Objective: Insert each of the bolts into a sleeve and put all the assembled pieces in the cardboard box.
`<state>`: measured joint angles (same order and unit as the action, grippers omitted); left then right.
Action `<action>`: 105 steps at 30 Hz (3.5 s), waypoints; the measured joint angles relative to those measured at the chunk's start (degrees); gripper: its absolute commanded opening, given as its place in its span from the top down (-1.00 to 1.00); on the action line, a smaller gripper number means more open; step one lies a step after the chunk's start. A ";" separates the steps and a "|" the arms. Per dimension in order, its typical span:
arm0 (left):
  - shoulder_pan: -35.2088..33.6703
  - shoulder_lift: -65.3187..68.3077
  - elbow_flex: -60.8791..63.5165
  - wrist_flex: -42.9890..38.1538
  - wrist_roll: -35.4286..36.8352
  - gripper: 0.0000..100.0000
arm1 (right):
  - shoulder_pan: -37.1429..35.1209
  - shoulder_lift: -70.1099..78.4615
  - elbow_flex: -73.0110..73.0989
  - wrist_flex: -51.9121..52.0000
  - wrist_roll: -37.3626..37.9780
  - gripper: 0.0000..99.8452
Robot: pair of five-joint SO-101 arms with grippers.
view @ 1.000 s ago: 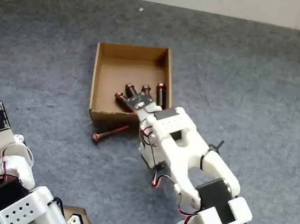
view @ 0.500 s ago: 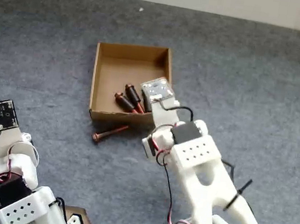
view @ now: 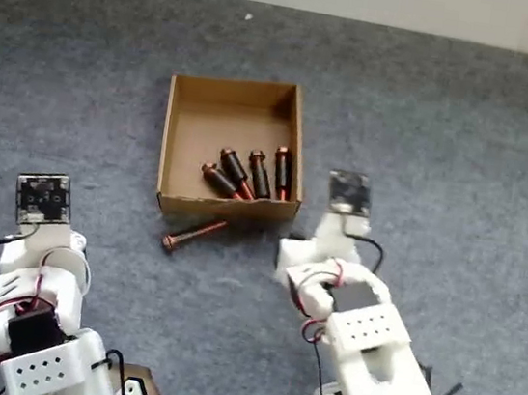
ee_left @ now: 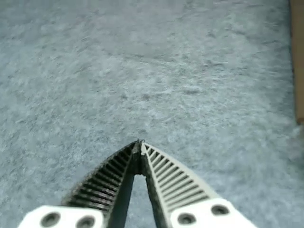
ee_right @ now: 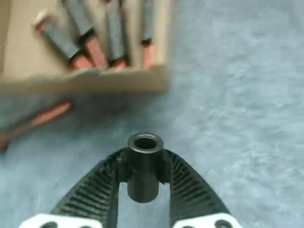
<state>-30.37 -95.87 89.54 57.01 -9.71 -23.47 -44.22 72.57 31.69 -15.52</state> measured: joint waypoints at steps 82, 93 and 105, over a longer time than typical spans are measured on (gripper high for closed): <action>31.03 82.55 -38.15 -4.75 -2.64 0.83 | 9.93 -16.97 16.79 -19.96 -2.81 0.99; 30.86 72.00 -38.15 -4.40 -24.70 0.82 | 9.93 -16.97 16.79 -19.96 -2.81 0.99; 30.86 67.69 -37.80 -0.53 -12.75 0.57 | 9.93 -16.97 16.79 -19.96 -2.81 0.99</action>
<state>0.48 -28.18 51.74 56.48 -22.46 -13.54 -61.19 89.36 11.74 -18.33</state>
